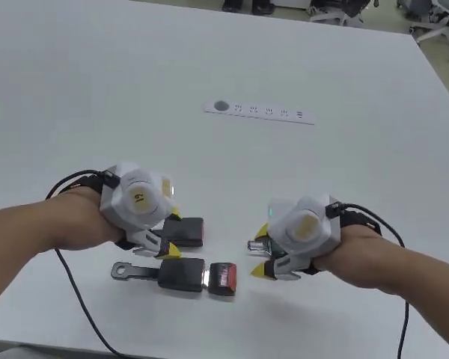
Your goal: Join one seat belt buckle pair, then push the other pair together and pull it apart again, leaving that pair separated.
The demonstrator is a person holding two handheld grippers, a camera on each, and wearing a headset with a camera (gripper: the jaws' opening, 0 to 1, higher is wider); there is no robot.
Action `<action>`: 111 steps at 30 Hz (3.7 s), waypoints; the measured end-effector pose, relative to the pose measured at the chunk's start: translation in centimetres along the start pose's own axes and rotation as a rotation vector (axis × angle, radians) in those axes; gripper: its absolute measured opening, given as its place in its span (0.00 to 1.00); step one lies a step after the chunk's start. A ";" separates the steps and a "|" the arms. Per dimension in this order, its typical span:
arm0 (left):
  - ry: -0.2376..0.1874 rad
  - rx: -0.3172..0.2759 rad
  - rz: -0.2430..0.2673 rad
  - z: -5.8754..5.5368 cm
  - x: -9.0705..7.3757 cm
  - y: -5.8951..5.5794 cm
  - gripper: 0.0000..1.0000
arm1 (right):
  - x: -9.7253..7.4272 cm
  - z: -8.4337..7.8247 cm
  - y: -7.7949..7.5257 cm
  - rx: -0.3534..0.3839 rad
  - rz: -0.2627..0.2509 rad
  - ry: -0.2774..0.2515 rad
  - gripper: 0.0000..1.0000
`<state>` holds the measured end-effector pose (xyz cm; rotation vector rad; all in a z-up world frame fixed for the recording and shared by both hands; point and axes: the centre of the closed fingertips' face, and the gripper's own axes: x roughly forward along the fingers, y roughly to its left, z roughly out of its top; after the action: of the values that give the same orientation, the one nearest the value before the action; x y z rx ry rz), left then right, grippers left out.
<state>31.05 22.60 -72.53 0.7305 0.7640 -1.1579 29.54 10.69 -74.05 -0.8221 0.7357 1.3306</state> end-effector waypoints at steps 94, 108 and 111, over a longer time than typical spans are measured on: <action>0.117 0.086 -0.139 -2.9 4.6 2.0 0.34 | 6.2 1.9 -3.7 -0.016 0.035 0.026 0.31; 0.114 0.091 -0.153 -2.7 4.7 1.8 0.33 | 6.4 2.5 -3.8 -0.024 0.028 0.026 0.30; 0.103 0.084 -0.151 -3.0 4.8 2.0 0.33 | 6.4 2.7 -3.8 -0.024 0.027 0.026 0.30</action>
<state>33.56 23.11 -77.90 0.8183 0.8730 -1.3028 33.95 16.12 -77.69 -0.8524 0.7545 1.3574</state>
